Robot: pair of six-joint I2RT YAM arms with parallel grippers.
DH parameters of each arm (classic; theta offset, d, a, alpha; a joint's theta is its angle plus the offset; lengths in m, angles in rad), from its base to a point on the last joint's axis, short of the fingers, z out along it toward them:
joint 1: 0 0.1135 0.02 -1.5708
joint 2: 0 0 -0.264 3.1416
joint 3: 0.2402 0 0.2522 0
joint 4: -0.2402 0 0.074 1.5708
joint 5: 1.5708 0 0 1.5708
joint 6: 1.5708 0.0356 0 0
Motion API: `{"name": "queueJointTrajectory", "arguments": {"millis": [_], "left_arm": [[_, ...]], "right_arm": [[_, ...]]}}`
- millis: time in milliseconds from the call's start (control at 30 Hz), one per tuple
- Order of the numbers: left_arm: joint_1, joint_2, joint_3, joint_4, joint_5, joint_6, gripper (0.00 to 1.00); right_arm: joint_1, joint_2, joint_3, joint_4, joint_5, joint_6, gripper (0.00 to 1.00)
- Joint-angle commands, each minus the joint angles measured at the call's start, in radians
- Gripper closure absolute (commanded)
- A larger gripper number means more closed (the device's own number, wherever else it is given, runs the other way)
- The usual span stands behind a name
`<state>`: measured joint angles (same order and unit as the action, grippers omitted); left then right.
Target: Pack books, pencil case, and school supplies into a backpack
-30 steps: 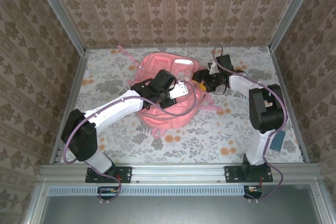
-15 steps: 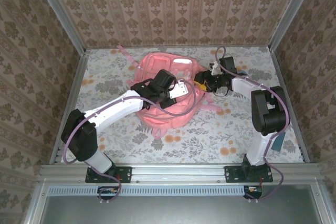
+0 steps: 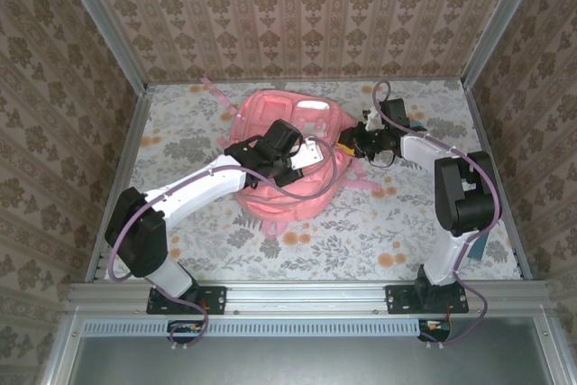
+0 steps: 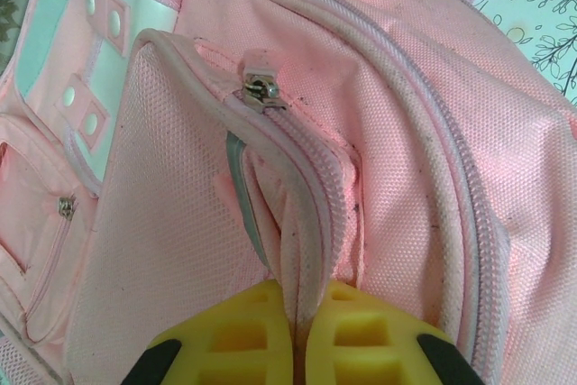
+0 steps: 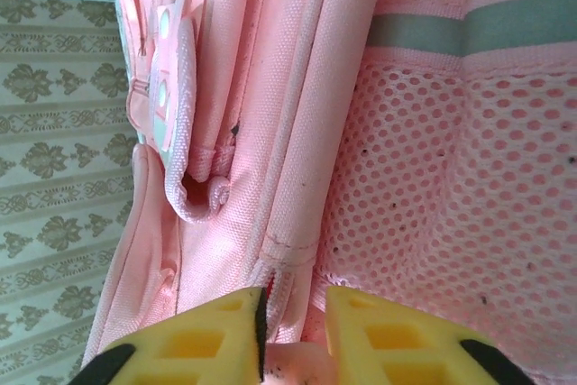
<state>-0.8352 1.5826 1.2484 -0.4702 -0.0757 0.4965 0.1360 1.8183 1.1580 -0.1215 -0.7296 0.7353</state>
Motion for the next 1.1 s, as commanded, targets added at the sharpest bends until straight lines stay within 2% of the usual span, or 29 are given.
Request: {"name": "queueJointTrajectory", "arguments": {"millis": [0,300,467,633,900,1067], "left_arm": [[0.01,-0.013,0.003,0.067,-0.014,-0.026,0.98],[0.01,0.006,0.002,0.091,-0.034,-0.056,1.0],[0.01,0.026,0.009,0.129,-0.04,-0.11,1.0],[0.009,0.051,0.027,0.158,-0.051,-0.187,1.0],[0.01,0.092,0.046,0.196,-0.082,-0.272,1.0],[0.01,0.113,0.069,0.196,-0.075,-0.299,1.0]], "right_arm": [[0.005,-0.046,0.0,-0.059,0.016,-0.011,0.8],[0.006,-0.111,0.002,-0.111,0.01,-0.01,1.0],[0.011,-0.186,-0.061,-0.097,-0.041,0.027,1.0],[0.029,-0.272,-0.17,-0.016,-0.077,0.141,1.0],[0.099,-0.365,-0.307,0.15,-0.092,0.338,1.0],[0.155,-0.382,-0.331,0.161,-0.082,0.378,1.0]]}}
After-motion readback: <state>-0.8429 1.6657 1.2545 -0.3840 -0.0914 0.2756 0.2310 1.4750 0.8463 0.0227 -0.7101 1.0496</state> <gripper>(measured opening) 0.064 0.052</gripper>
